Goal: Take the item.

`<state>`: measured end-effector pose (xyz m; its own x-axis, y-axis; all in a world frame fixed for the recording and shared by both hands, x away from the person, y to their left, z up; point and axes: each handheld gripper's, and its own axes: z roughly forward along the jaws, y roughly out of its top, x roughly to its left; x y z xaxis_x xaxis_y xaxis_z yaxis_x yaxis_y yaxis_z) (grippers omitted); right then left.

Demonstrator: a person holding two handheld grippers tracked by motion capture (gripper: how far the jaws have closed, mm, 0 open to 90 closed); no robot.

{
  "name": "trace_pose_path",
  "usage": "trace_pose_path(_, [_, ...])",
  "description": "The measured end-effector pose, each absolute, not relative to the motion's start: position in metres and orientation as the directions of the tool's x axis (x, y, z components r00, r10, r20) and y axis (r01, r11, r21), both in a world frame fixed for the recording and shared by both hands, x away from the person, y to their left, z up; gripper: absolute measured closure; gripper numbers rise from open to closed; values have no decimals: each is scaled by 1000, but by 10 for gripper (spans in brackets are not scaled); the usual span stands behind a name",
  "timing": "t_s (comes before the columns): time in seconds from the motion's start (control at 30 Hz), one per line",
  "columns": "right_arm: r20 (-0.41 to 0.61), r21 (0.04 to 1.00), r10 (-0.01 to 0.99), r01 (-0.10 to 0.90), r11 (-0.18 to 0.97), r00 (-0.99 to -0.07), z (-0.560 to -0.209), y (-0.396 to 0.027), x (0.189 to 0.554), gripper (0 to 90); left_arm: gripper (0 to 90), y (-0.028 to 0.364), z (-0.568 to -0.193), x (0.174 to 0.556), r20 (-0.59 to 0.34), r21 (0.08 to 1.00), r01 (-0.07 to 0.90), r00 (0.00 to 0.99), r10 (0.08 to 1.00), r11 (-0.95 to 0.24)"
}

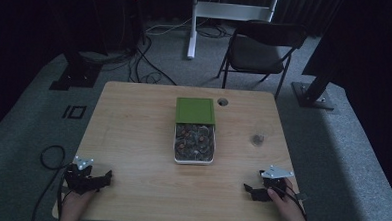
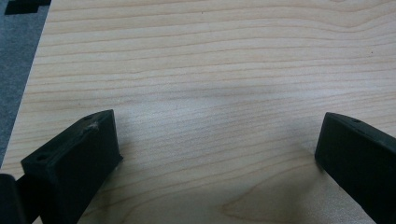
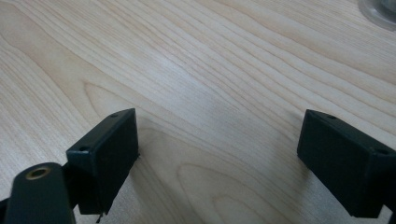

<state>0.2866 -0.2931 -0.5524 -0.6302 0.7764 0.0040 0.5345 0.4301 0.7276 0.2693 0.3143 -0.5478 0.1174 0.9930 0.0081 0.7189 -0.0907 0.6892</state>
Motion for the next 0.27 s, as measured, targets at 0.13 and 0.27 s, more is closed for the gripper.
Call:
trace_pose_path(0.13, [3, 727, 776, 534, 431, -631, -552, -293, 287, 125, 2, 314, -548, 269, 10, 688, 721, 104, 995, -82])
trace_pose_path(0.27, [3, 727, 776, 534, 431, -631, -552, -293, 287, 125, 2, 312, -548, 270, 11, 687, 723, 84, 996, -68])
